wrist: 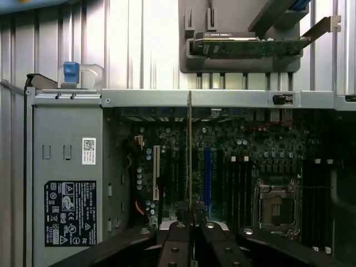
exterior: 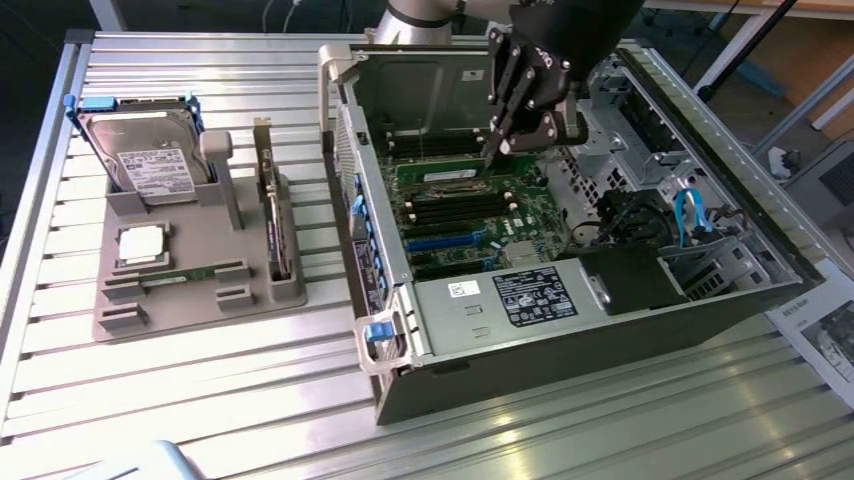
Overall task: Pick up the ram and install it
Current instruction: 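Pick up the ram and move it above insertion slot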
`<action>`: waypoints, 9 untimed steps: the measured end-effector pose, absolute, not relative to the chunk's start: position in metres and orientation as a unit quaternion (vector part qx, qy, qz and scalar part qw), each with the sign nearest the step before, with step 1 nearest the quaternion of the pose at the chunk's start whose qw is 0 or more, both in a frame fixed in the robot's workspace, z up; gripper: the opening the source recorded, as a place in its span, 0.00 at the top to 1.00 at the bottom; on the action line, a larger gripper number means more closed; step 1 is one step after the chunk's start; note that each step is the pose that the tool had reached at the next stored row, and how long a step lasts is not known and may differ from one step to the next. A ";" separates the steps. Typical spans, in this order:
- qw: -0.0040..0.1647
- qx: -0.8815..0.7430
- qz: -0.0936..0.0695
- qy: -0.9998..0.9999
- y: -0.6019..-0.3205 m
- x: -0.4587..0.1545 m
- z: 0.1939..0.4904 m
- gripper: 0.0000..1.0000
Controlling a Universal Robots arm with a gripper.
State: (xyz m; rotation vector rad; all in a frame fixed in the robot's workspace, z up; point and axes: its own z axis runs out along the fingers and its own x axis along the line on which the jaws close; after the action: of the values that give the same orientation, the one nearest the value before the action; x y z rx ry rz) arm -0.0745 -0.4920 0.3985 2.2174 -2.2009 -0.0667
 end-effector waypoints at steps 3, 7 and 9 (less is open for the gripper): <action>0.008 0.710 -0.021 -0.704 -0.492 -0.064 0.399 0.88; 0.008 0.710 -0.021 -0.704 -0.493 -0.052 0.399 0.88; 0.008 0.710 -0.021 -0.704 -0.493 -0.045 0.398 0.88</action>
State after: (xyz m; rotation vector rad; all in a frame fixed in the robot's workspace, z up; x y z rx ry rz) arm -0.0454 -0.4931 0.3985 2.2175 -2.2009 -0.0667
